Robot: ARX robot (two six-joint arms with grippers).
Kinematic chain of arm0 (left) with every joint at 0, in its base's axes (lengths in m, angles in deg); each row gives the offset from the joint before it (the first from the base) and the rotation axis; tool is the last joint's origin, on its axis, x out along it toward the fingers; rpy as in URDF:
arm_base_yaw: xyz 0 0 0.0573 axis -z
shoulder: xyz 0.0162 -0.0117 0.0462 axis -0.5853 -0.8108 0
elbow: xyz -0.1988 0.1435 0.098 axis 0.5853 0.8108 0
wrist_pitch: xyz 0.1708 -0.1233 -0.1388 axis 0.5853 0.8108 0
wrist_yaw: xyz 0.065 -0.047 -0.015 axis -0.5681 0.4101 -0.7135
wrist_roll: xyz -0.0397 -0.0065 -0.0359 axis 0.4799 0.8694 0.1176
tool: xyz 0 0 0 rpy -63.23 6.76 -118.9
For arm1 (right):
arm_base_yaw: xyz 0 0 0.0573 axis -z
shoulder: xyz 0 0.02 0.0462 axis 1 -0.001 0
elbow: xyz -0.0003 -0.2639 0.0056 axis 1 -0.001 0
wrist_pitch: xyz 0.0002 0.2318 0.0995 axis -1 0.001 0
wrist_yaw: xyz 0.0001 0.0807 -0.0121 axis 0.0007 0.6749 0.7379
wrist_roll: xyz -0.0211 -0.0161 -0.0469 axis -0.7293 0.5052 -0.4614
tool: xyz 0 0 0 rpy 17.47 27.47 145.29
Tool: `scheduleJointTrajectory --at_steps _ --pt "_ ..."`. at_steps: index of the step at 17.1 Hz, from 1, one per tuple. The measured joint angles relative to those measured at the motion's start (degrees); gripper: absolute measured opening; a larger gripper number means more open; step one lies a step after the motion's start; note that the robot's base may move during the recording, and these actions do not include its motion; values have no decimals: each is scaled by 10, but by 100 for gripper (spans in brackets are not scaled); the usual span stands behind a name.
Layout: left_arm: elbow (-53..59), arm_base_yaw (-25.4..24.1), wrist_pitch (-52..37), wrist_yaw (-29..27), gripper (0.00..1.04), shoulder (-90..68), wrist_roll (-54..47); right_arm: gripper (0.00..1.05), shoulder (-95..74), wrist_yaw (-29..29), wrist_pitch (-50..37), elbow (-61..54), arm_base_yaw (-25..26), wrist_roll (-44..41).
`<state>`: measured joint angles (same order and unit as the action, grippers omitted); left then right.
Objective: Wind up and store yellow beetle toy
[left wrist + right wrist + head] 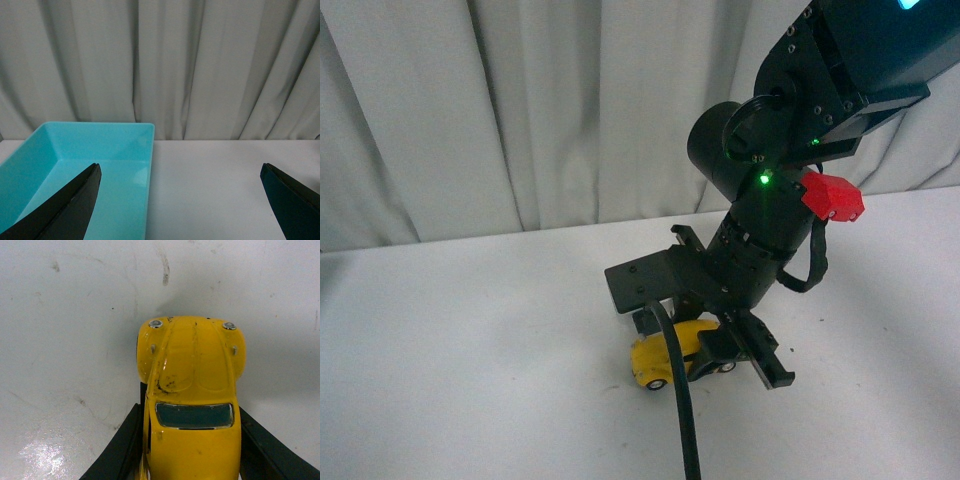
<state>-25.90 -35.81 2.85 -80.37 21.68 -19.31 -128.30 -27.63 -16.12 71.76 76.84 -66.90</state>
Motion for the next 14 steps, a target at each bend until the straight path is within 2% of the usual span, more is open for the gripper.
scheduleJointTrajectory --at_steps 14 --pt "0 0 0 0 98 0 0 42 18 -1 -43 -40 0 15"
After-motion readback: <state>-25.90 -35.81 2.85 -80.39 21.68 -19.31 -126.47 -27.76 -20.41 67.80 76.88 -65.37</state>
